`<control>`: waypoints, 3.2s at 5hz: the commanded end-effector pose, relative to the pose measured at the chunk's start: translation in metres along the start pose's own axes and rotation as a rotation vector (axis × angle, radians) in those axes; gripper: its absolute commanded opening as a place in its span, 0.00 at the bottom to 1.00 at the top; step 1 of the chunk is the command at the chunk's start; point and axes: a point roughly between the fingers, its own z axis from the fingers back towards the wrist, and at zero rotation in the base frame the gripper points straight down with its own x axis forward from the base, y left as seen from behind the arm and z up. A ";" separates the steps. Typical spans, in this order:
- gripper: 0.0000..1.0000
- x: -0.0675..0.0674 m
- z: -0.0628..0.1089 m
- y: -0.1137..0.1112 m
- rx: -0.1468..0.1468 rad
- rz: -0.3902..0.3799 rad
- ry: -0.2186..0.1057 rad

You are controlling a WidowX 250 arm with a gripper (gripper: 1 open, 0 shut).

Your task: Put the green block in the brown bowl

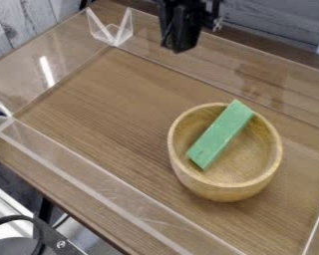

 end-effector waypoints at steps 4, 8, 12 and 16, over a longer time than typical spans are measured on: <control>0.00 0.024 -0.008 -0.044 -0.101 -0.133 -0.029; 0.00 0.057 -0.023 -0.046 -0.142 -0.146 -0.043; 0.00 0.069 -0.054 -0.030 -0.180 -0.133 -0.076; 0.00 0.066 -0.080 -0.031 -0.209 -0.154 -0.080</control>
